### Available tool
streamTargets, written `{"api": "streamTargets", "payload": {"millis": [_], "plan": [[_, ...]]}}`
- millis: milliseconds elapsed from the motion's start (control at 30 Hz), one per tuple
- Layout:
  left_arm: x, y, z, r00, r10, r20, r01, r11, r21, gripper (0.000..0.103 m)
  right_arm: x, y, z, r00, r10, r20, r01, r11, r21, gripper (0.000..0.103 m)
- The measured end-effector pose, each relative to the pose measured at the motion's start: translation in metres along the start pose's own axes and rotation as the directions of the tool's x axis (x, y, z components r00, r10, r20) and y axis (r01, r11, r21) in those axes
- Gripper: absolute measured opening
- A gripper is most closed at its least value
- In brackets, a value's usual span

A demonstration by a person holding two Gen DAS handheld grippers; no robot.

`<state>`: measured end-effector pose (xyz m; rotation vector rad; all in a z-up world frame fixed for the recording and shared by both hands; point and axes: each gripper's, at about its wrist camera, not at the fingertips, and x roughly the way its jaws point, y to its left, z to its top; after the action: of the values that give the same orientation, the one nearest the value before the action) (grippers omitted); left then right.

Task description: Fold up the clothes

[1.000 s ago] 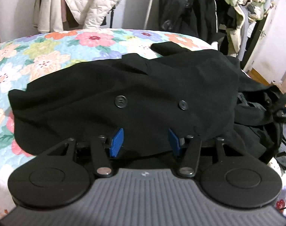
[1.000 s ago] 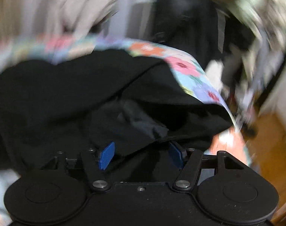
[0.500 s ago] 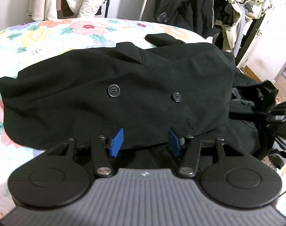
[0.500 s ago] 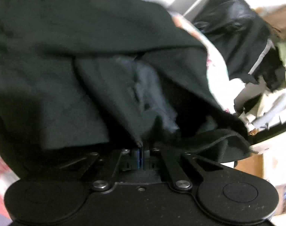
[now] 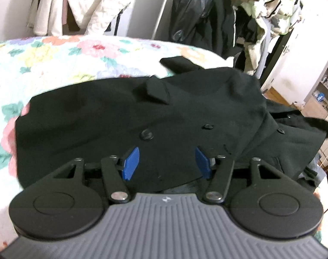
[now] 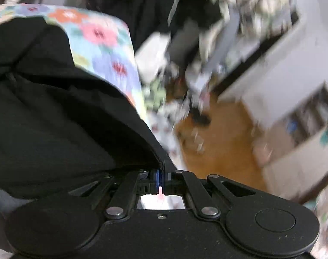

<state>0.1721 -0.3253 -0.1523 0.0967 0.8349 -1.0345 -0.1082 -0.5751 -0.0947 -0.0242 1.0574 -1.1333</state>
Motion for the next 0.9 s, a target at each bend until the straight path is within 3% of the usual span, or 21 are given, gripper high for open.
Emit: {"api": "streamTargets", "payload": {"millis": [67,133,200,300,367,467,533,633,733,867,900], "plan": [[0.000,0.001,-0.010,0.999,-0.003,-0.052,0.002,1.000,-0.013,0.059,0.011,0.003,-0.013,1.000,0.022,-0.019,-0.021,0.999,0.044,0.003],[0.000,0.000,-0.025,0.993,-0.036,-0.109,0.032,0.999,-0.041,0.059,0.021,0.007,-0.025,0.998,0.045,-0.038,-0.042,0.995,0.089,0.013],[0.000,-0.003,-0.039,0.983,-0.077,-0.165,0.068,0.996,-0.060,0.059,0.021,0.014,-0.036,0.998,0.054,-0.029,-0.051,0.993,0.110,0.048],[-0.005,-0.013,-0.048,0.979,-0.068,-0.192,0.064,0.998,-0.024,0.060,-0.005,0.033,-0.050,0.998,0.050,0.036,-0.053,0.993,0.109,0.056],[-0.012,-0.019,-0.051,0.982,-0.051,-0.184,0.054,0.998,0.010,0.066,-0.018,0.040,-0.055,0.984,0.165,0.074,-0.174,0.974,0.144,0.060],[-0.019,-0.019,-0.060,0.978,-0.073,-0.196,0.072,0.997,-0.009,0.069,-0.038,0.050,-0.062,0.933,0.333,0.137,-0.354,0.916,0.188,0.064],[-0.016,-0.016,-0.068,0.965,-0.126,-0.229,0.113,0.991,-0.066,0.070,-0.052,0.056,-0.067,0.881,0.436,0.183,-0.468,0.858,0.210,0.064],[-0.006,-0.014,-0.079,0.942,-0.188,-0.278,0.152,0.978,-0.146,0.070,-0.071,0.066,-0.074,0.778,0.573,0.255,-0.625,0.745,0.231,0.064],[0.011,-0.014,-0.085,0.935,-0.172,-0.309,0.120,0.976,-0.182,0.074,-0.091,0.076,-0.081,0.649,0.685,0.329,-0.760,0.606,0.237,0.064],[0.018,-0.014,-0.085,0.941,-0.159,-0.298,0.102,0.975,-0.198,0.075,-0.118,0.089,-0.091,0.445,0.788,0.426,-0.895,0.386,0.222,0.064],[0.016,-0.014,-0.084,0.947,-0.156,-0.282,0.101,0.975,-0.199,0.075,-0.129,0.083,-0.090,0.439,0.782,0.442,-0.898,0.395,0.193,0.065]]}}
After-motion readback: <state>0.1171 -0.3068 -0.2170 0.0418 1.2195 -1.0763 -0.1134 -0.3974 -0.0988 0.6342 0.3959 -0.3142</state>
